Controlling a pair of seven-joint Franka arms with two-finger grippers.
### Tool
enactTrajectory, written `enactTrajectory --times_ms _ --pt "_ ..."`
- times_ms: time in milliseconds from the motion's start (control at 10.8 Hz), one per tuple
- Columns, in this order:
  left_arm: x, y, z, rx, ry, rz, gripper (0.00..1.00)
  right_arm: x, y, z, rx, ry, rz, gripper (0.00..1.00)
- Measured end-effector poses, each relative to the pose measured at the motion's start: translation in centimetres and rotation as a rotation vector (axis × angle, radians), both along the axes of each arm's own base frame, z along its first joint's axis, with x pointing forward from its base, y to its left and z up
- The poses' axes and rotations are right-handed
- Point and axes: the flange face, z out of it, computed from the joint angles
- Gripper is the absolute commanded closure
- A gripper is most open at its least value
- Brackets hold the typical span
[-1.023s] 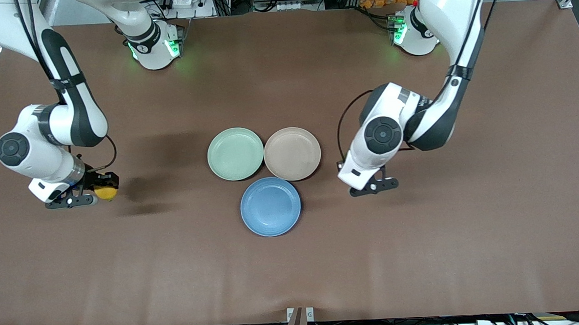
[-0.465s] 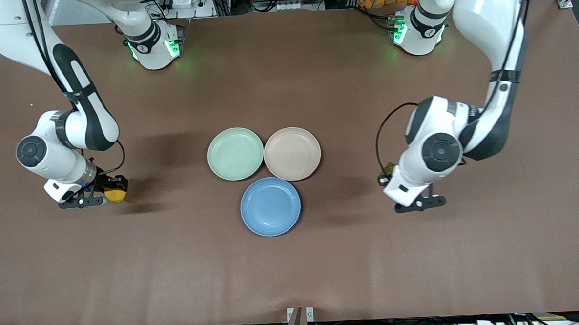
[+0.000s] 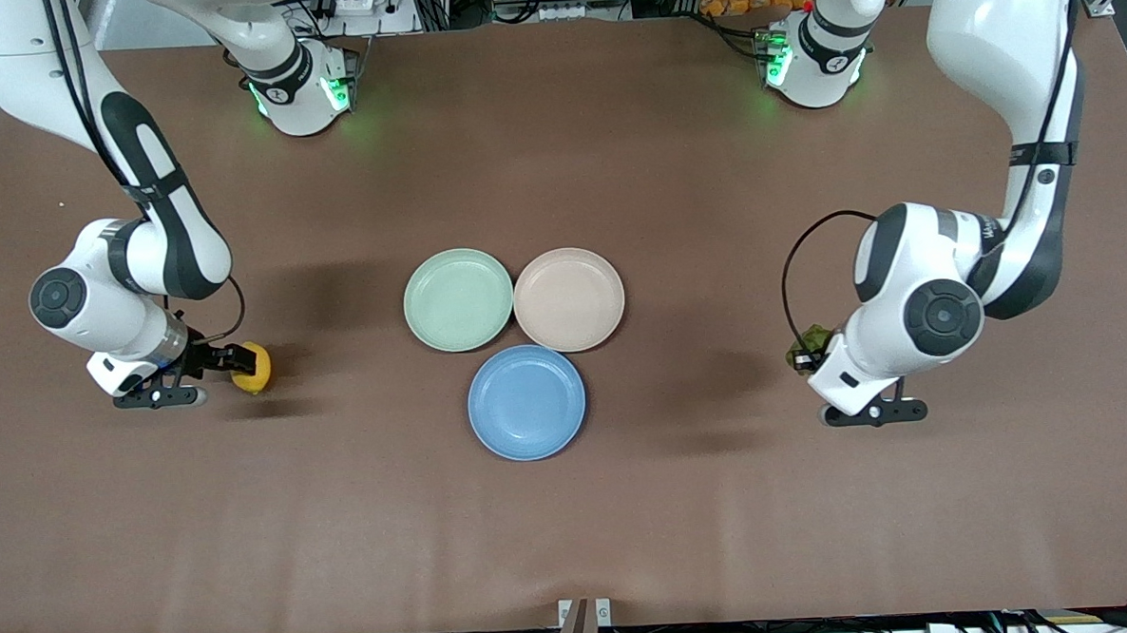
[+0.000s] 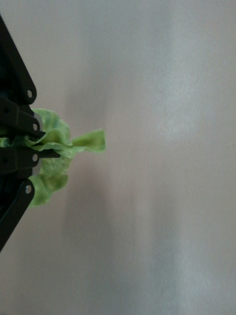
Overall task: Pick lemon and lettuce from blue and beige plates
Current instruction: 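Carry the lemon away from the plates and lower it onto the table, then open both grippers, releasing the lemon and lettuce onto the table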
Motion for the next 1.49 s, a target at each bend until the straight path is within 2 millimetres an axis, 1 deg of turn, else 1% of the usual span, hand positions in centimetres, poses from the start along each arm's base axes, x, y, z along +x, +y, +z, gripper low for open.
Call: enactTrajectory --times_ms 93,186,279,372,465,558,837,1023,1116,1302,1395,1488 --pt "0.2 1.5 -0.8 -0.004 0.015 -0.018 0.99 0.4 -0.1 0.8 0.005 0.024 0.000 0.00" --pt "0.3 2.5 -1.9 -0.006 0.033 -0.026 0.46 0.9 -0.3 2.1 0.009 0.051 -0.003 0.00" --pt "0.3 2.9 -3.4 -0.007 0.052 -0.031 0.00 1.5 -0.6 3.7 0.014 0.074 -0.006 0.00" --pt "0.4 2.8 -4.6 -0.010 0.058 -0.033 0.00 1.9 -0.7 5.4 0.019 0.088 -0.007 0.00" --pt "0.5 2.7 -5.3 -0.015 0.049 -0.034 0.00 2.3 -0.7 7.1 0.022 0.084 -0.007 0.00" --pt "0.6 2.6 -5.6 -0.018 0.043 -0.035 0.00 2.4 -0.8 8.9 0.023 0.070 -0.007 0.00" --pt "0.8 2.3 -5.2 -0.021 0.032 -0.036 0.00 1.2 -1.3 14.5 0.020 0.084 0.000 0.00" --pt "0.6 2.4 -4.3 -0.019 0.024 -0.027 0.00 0.4 -1.4 18.6 -0.009 0.111 0.022 0.00" --pt "-0.1 2.3 -3.6 -0.015 0.022 -0.017 0.00 0.1 -1.0 20.9 -0.012 0.130 0.031 0.00" --pt "-2.3 2.2 -1.9 -0.009 -0.005 -0.011 0.00 0.1 -0.1 25.7 -0.016 0.146 0.026 0.00" --pt "-3.9 2.2 -1.4 -0.008 -0.027 -0.013 0.00 0.0 0.4 28.1 -0.020 0.133 0.013 0.00" --pt "-5.7 2.4 -1.0 -0.005 -0.044 -0.016 0.00 -0.2 0.9 30.0 -0.022 0.121 0.002 0.00"
